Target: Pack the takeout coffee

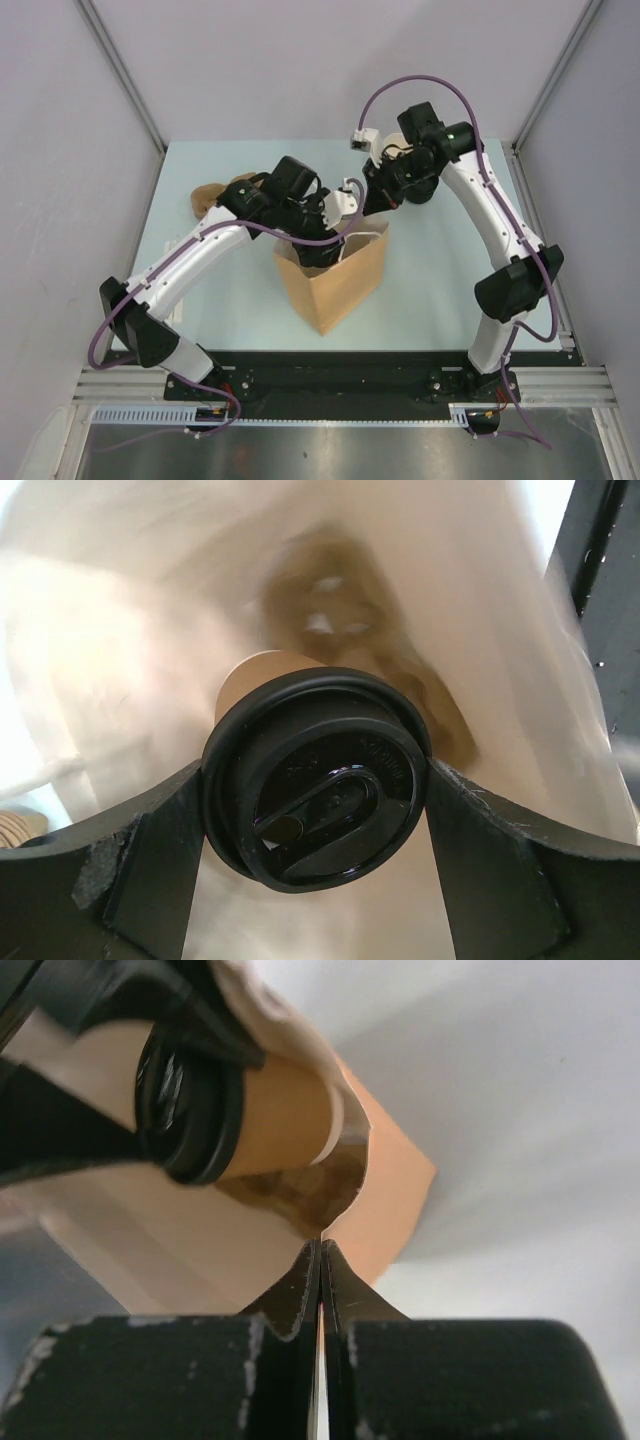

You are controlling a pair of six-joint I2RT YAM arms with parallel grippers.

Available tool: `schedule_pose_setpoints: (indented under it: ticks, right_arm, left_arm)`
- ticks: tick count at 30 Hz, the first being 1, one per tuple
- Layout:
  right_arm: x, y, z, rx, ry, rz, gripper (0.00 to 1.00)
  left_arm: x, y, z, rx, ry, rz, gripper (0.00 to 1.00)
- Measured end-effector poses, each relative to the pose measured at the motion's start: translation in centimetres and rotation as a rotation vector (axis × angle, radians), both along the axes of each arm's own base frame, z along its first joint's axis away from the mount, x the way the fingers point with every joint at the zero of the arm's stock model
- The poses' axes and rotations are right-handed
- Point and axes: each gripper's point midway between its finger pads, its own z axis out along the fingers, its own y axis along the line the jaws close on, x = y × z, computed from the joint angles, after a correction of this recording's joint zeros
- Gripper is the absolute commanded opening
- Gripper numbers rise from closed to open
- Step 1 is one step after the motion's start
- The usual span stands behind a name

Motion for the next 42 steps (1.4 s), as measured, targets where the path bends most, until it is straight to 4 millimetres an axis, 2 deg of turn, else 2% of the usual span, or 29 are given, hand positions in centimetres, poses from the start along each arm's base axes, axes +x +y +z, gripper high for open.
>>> schedule_pose_setpoints:
  ticks: [6,10,11,13,14,17,19,20,23,25,28,31,34,36,40,42]
  right_arm:
    - [-3.4,-1.3,0.3,-0.003,0.035,0.009,0.0]
    - [-4.3,-1.2,0.7,0.018,0.028,0.044,0.03]
    - [-4.5,-1.2,0.8,0.023,0.019,0.058,0.12]
    - [-4.8,-1.1,0.8,0.024,0.017,0.072,0.22]
    - [-4.9,-1.1,0.7,0.023,0.018,0.072,0.3]
    - [-4.9,-1.3,1.0,0.024,0.026,0.058,0.47]
    - [-4.4,-1.5,1.9,0.038,0.015,0.038,0.54]
    - [-4.0,-1.6,2.7,0.05,-0.002,0.027,0.6]
    - [-3.4,-1.7,5.1,0.097,-0.053,0.009,0.68]
    - [-3.6,-1.8,5.8,0.117,-0.068,0.009,0.73]
    - [-5.1,-2.1,6.0,0.135,-0.056,0.012,0.78]
    - [-7.1,-2.7,5.7,0.146,-0.044,0.004,0.78]
    - [-8.3,-2.9,6.3,0.173,-0.071,-0.004,0.79]
    - [-8.3,-2.7,7.3,0.203,-0.105,-0.002,0.78]
    - [-7.9,-2.2,8.8,0.246,-0.134,0.003,0.67]
    - [-7.6,-1.9,9.4,0.268,-0.135,-0.006,0.65]
  left_arm:
    - [0.0,0.6,-0.2,-0.011,0.018,0.015,0.32]
    - [-0.4,0.6,-0.2,-0.022,0.026,0.006,0.32]
    - [-0.6,0.6,-0.3,-0.025,0.029,0.003,0.32]
    - [-0.8,0.7,-0.3,-0.034,0.028,-0.002,0.32]
    - [-0.9,0.7,-0.3,-0.04,0.025,-0.006,0.32]
    - [-1.2,0.8,-0.3,-0.054,0.016,-0.014,0.32]
    - [-1.4,0.9,-0.3,-0.06,0.014,-0.017,0.32]
    - [-1.4,0.9,-0.3,-0.062,0.014,-0.019,0.32]
    - [-1.4,0.8,-0.4,-0.064,0.013,-0.021,0.32]
    - [-1.4,0.8,-0.5,-0.063,0.012,-0.021,0.32]
    - [-1.4,0.9,-0.6,-0.06,0.01,-0.025,0.32]
    - [-1.3,0.9,-0.8,-0.063,0.007,-0.025,0.32]
    - [-1.3,0.9,-0.9,-0.062,0.007,-0.025,0.32]
    - [-1.3,0.9,-0.9,-0.062,0.007,-0.025,0.32]
    - [-1.3,0.9,-0.9,-0.063,0.006,-0.025,0.32]
    - [-1.3,0.9,-0.9,-0.063,0.006,-0.025,0.32]
